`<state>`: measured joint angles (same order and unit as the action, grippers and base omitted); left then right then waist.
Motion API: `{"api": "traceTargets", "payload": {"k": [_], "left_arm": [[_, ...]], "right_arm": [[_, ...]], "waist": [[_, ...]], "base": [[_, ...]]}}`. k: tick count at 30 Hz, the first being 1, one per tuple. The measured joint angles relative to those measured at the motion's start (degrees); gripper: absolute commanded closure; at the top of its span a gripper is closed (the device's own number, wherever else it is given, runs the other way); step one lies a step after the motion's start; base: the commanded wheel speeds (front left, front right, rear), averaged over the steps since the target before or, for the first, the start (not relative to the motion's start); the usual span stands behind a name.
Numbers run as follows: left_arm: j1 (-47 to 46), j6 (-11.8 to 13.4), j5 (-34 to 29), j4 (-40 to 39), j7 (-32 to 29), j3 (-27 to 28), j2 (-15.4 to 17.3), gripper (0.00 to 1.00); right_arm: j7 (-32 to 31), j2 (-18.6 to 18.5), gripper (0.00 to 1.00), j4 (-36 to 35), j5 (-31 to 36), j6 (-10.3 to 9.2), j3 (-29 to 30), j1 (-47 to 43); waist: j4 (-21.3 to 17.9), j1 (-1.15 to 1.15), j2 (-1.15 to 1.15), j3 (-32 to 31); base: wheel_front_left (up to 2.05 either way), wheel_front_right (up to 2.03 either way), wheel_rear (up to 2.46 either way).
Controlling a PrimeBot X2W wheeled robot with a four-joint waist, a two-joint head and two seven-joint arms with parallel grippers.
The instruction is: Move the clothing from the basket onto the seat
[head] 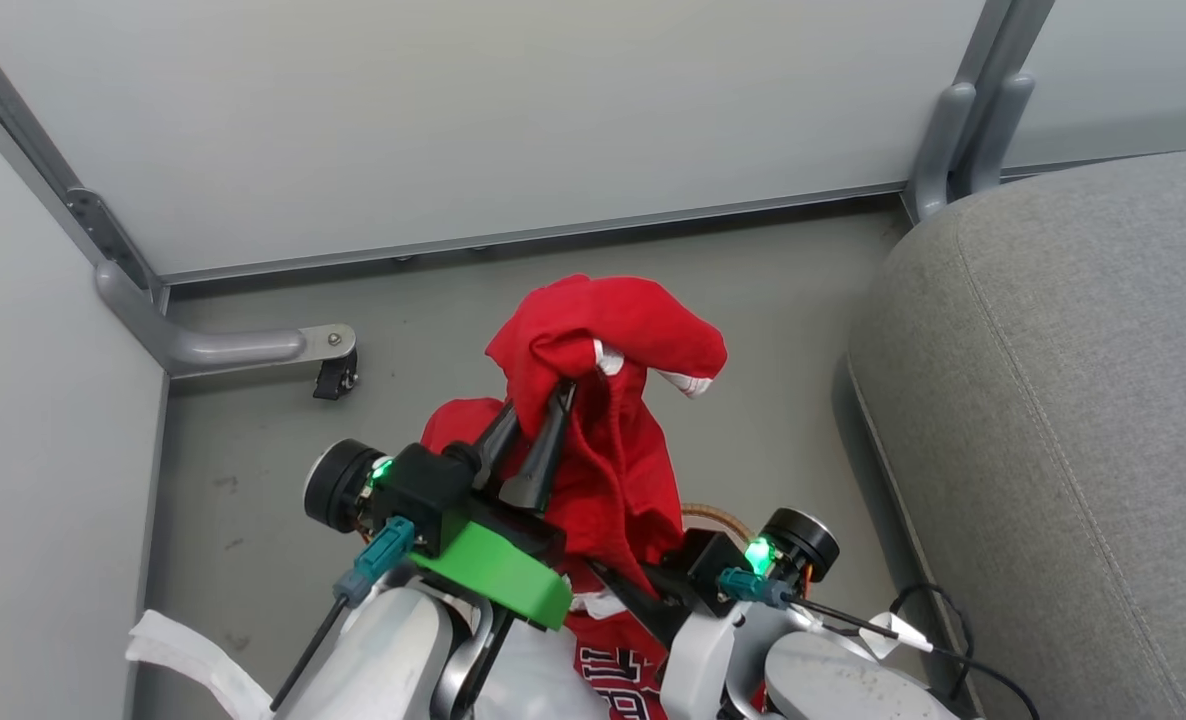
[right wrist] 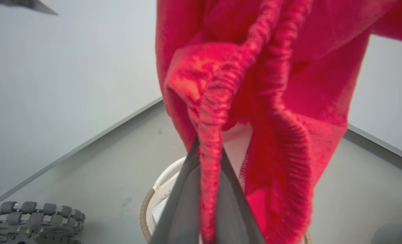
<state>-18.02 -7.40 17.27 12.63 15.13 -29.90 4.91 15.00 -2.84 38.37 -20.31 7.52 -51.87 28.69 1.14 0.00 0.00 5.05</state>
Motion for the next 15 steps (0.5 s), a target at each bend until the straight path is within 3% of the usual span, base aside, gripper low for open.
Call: {"api": "traceTargets", "payload": {"k": [1, 8, 15], "left_arm": [[-0.01, 0.0, 0.07, 0.07, 0.0, -0.02, 0.02, 0.0], [0.39, 0.0, -0.27, 0.2, 0.0, 0.44, 0.6, 0.0], [1.4, 0.0, -0.78, 0.56, 0.0, 0.8, 1.77, 0.0]], "right_arm": [[0.0, 0.01, 1.0, -0.47, 0.0, -0.01, 0.13, -0.05], [0.0, 0.04, 1.0, -5.45, 0.29, -0.01, 2.19, -1.58], [0.0, 0.03, 1.0, -12.2, 1.91, 0.0, 7.58, -4.55]], "waist": [[-0.18, 0.0, 0.0, 0.01], [-3.02, 0.0, 0.0, -0.04], [-8.39, 0.0, 0.0, 0.05]], "base": [[0.0, 0.0, 0.0], [0.0, 0.0, 0.0], [0.0, 0.0, 0.0]]}}
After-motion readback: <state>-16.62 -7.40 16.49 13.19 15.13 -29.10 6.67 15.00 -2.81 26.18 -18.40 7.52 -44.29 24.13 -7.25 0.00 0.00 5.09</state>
